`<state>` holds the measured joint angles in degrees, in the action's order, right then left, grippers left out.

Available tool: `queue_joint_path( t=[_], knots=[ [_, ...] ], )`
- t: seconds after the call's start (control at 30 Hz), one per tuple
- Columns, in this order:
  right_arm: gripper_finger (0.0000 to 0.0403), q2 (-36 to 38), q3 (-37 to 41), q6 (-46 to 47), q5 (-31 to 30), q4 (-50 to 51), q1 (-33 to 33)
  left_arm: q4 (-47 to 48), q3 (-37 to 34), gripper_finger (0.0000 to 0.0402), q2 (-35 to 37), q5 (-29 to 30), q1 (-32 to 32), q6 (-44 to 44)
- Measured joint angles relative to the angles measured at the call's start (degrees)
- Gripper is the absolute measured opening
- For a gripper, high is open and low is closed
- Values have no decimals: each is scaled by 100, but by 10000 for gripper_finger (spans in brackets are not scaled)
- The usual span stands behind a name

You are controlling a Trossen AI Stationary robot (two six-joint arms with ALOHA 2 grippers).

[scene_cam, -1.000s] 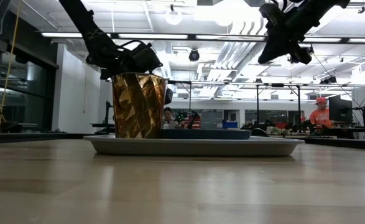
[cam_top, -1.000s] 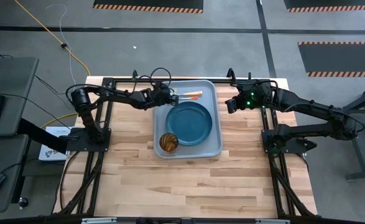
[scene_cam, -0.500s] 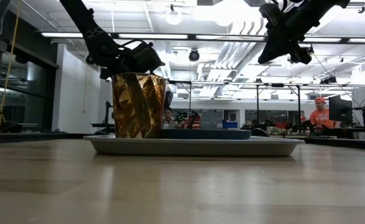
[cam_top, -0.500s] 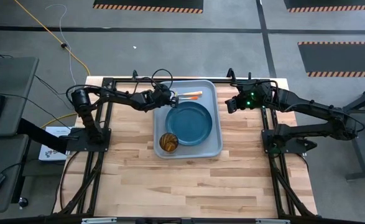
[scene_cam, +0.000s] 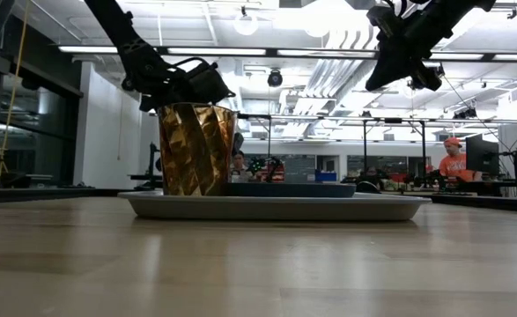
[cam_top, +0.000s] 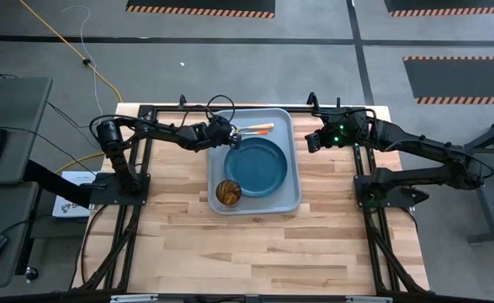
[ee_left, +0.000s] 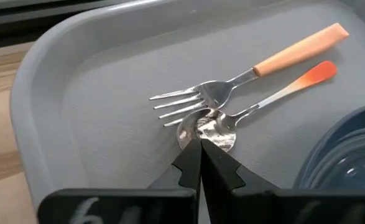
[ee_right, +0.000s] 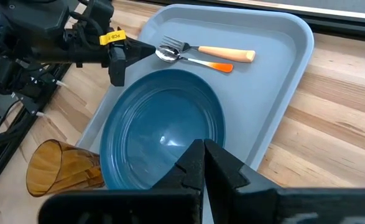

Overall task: Pick and place plate/cup/fork/spoon on tray
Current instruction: Put the blue plate on the gray tray

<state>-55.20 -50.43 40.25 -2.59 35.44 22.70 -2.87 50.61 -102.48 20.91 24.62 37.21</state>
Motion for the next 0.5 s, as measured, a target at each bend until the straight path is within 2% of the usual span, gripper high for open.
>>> queue_joint_path(
  t=[0.27, 0.5],
  knots=[
    [0, 0, 0, 2, 100, 0, 2, 72, 0, 0, 0, -149, -7, 4],
    [0, 0, 0, 30, 141, -13, 2, 229, 0, 0, -2, -514, -5, 68]
  ],
)
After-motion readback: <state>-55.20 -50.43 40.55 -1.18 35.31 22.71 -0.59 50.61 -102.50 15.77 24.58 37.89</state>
